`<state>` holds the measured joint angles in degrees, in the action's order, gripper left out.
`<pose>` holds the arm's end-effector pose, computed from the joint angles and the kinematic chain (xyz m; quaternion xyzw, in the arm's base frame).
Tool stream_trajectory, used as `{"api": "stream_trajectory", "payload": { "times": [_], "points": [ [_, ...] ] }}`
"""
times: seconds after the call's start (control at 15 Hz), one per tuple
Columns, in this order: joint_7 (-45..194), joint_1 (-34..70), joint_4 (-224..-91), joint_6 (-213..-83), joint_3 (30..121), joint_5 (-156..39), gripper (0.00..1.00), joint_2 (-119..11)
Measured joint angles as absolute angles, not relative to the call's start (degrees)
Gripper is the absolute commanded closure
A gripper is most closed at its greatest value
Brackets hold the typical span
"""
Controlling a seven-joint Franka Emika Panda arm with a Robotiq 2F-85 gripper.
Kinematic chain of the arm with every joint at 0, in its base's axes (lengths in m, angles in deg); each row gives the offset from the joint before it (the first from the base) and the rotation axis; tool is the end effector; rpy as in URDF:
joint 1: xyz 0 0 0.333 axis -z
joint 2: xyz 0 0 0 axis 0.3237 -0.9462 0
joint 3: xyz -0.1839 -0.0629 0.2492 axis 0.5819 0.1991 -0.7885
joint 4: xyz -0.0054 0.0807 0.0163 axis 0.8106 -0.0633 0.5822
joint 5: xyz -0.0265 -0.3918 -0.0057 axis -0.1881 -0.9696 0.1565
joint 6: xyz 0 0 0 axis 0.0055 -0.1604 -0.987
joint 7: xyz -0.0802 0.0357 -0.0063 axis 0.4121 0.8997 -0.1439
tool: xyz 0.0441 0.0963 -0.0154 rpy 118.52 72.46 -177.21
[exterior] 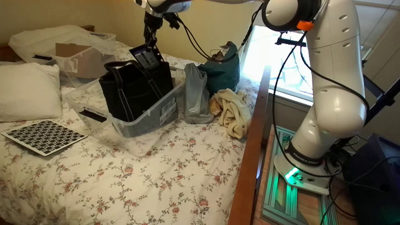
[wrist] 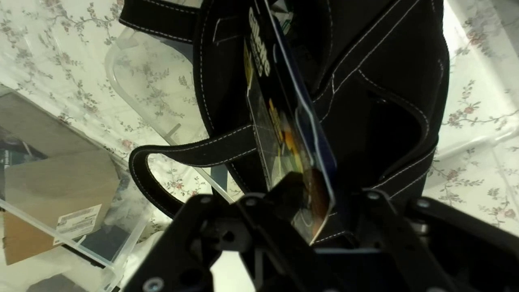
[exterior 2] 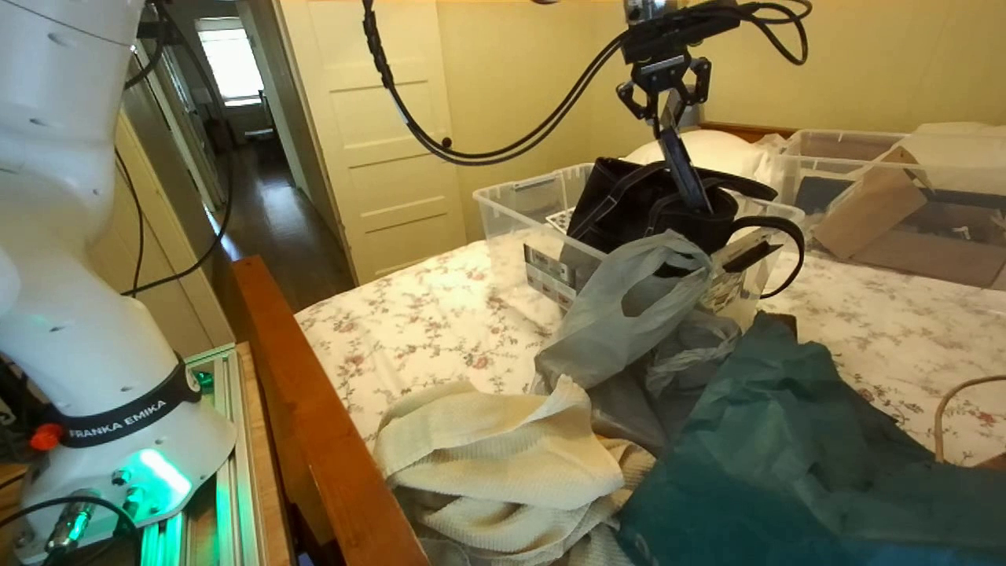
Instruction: Pick up the object from the packet of the bag and put it in the other packet of the bag
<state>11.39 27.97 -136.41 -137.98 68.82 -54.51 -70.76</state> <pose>0.7463 -0.0948 0.4680 0.8883 0.4242 0.1584 0.0762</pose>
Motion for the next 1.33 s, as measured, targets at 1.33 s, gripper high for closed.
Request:
{"api": "stream_trajectory", "payload": {
  "times": [1.33],
  "points": [
    [19.1,31.5,-137.3,-131.6,69.4,-47.6,0.93,-71.3]
  ]
}}
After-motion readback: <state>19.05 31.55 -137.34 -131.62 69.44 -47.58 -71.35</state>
